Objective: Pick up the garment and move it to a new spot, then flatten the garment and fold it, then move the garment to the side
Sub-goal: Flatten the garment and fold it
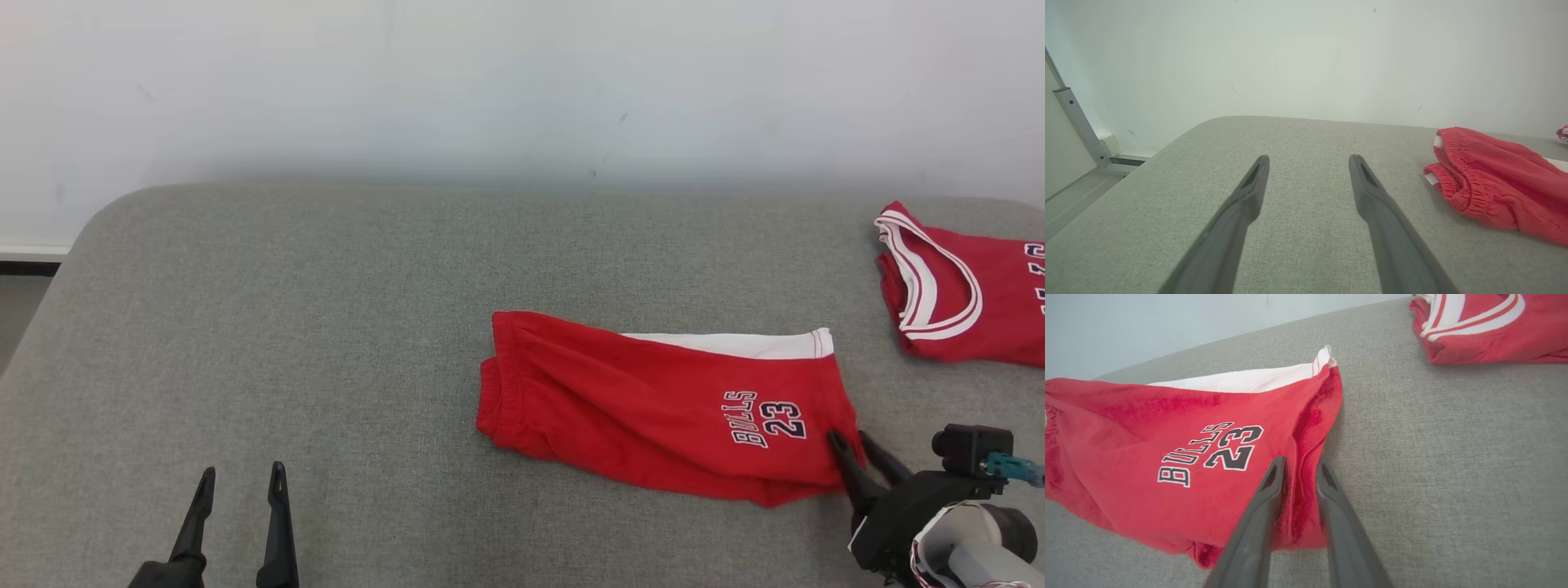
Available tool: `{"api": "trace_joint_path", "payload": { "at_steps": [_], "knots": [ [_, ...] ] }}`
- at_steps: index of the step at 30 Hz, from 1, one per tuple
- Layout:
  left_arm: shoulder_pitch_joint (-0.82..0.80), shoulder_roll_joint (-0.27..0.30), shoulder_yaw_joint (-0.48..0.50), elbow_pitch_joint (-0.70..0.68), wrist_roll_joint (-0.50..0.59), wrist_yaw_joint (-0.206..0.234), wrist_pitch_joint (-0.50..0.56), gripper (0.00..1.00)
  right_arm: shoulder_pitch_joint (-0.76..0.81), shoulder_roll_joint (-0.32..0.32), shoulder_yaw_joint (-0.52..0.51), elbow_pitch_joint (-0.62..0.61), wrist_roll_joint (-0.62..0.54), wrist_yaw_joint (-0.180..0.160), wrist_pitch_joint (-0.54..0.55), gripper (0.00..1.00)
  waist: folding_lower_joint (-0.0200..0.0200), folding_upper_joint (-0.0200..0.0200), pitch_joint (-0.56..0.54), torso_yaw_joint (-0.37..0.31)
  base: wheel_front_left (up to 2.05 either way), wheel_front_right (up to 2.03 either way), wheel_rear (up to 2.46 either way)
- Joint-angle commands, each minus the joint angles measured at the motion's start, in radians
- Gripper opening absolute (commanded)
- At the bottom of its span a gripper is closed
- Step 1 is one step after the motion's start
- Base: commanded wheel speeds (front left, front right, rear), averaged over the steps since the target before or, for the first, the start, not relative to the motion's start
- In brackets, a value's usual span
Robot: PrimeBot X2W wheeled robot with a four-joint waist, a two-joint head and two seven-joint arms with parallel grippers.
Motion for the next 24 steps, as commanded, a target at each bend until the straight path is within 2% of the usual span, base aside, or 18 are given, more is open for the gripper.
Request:
{"api": "trace_joint_path", "payload": {
  "at_steps": [1, 12, 24],
  "knots": [
    [0.02, 0.001, 0.002, 0.0, 0.016, 0.003, -0.003, 1.0, 0.003, -0.001, -0.009, 0.004, -0.016, -0.003, 0.0, 1.0, 0.0, 0.0001, -0.004, -0.003, 0.0, 0.0, 0.0],
    [0.039, 0.019, 0.005, -0.019, 0.048, 0.0, -0.003, 1.0, -0.092, 0.034, -0.064, 0.113, -0.078, -0.003, 0.077, 1.0, 0.0, 0.0001, -0.023, 0.008, 0.0, 0.0, 0.0],
    [0.04, 0.011, -0.025, -0.009, 0.035, -0.012, -0.003, 1.0, -0.173, 0.115, -0.054, 0.339, -0.115, -0.003, 0.166, 1.0, 0.0, 0.0001, -0.008, 0.054, 0.0, 0.0, 0.0]
  ]
}}
